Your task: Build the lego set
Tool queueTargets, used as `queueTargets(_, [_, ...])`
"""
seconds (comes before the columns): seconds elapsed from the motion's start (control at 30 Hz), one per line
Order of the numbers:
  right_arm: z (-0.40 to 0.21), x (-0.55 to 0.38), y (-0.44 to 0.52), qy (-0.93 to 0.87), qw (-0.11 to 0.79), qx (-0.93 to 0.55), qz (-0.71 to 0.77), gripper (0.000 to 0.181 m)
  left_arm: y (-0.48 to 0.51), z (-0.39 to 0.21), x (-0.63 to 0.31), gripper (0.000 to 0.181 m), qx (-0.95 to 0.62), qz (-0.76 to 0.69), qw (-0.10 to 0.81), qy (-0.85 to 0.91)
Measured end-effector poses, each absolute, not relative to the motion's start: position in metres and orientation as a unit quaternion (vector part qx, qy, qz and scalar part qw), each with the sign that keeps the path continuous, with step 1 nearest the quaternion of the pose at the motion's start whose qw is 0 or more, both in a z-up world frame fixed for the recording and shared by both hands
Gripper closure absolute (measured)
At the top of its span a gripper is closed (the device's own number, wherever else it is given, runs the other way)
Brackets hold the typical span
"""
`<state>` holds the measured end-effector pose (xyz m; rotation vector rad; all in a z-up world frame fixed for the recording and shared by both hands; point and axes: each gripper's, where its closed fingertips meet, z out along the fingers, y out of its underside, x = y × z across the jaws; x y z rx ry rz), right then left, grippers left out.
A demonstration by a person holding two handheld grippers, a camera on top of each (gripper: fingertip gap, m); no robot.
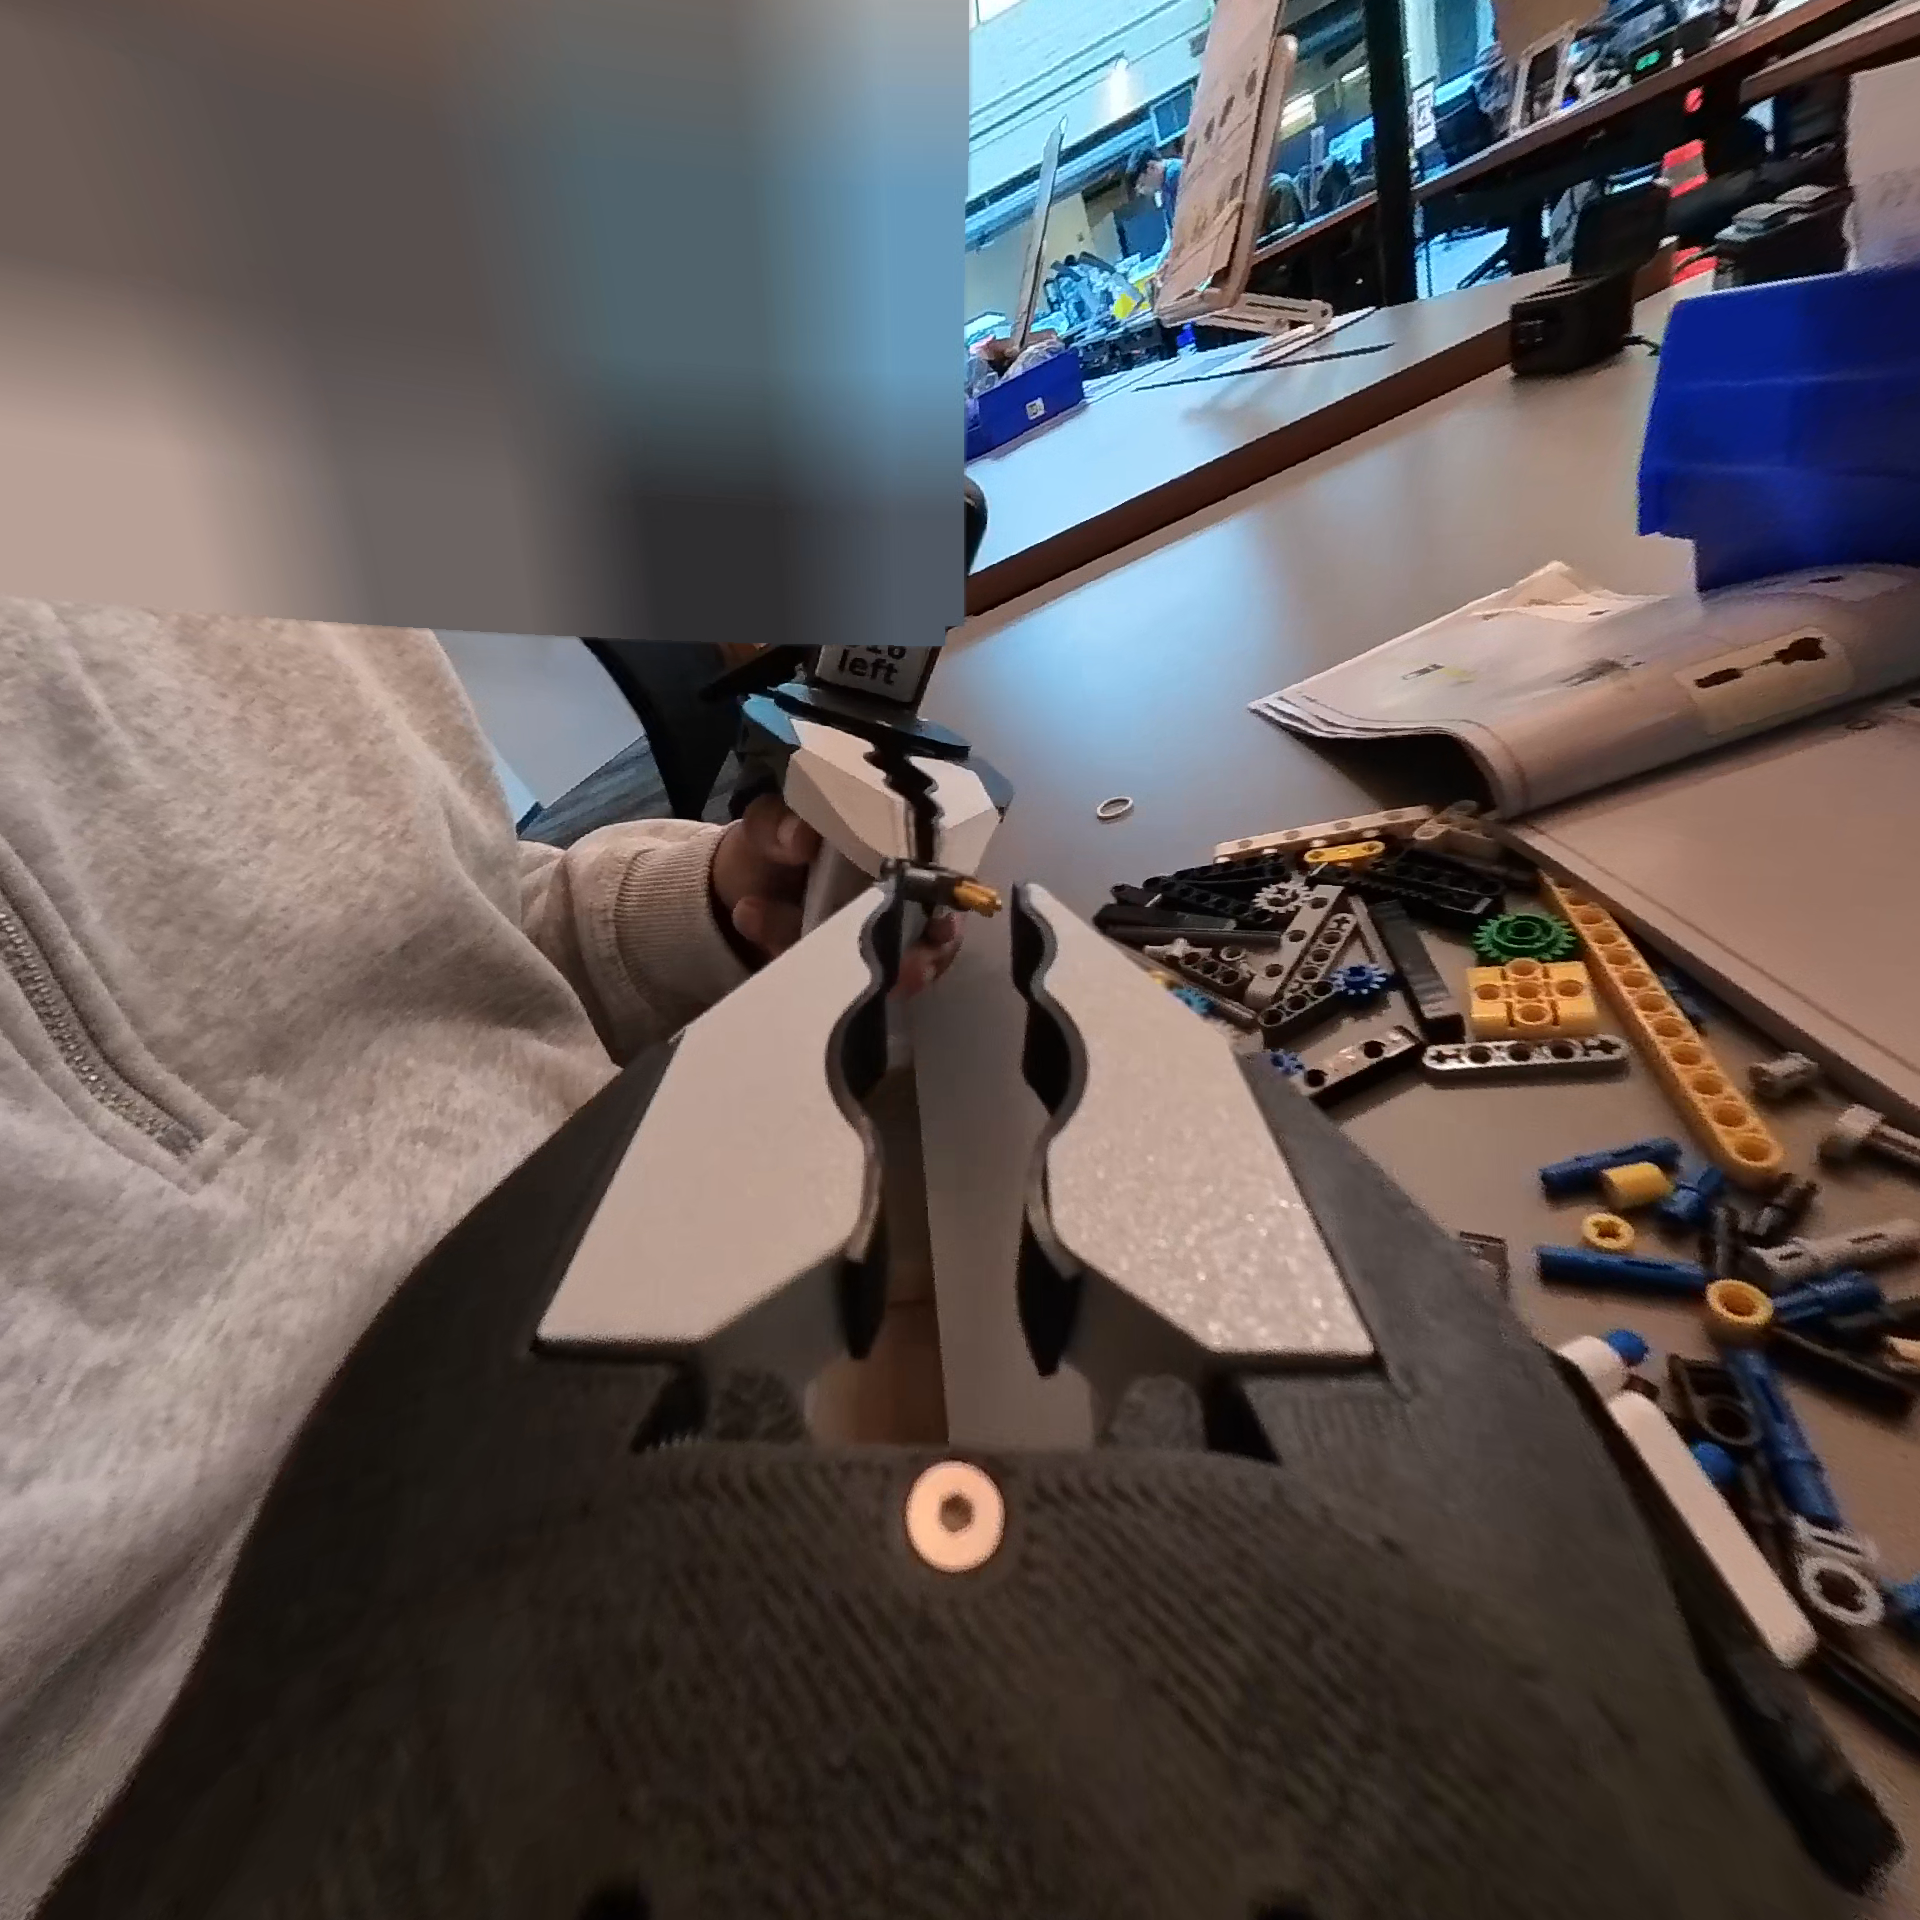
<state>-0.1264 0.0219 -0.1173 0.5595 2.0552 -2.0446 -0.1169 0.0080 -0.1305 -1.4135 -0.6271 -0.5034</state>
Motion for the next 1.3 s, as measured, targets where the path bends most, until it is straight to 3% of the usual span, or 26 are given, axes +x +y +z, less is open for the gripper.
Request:
queueTargets(1.0, [-0.1111, -0.1279, 0.0240, 0.656, 0.154, 0.205, -0.710, 0.179, 0.0098, -0.1276, -0.1182, 0.176, -0.626, -0.206, 0.700, -0.277])
queueTargets(1.3, [-0.1135, -0.1199, 0.0246, 0.671, 0.163, 0.186, -0.699, 0.179, 0.0068, -0.1214, -0.1146, 0.151, -0.596, -0.261, 0.706, -0.280])
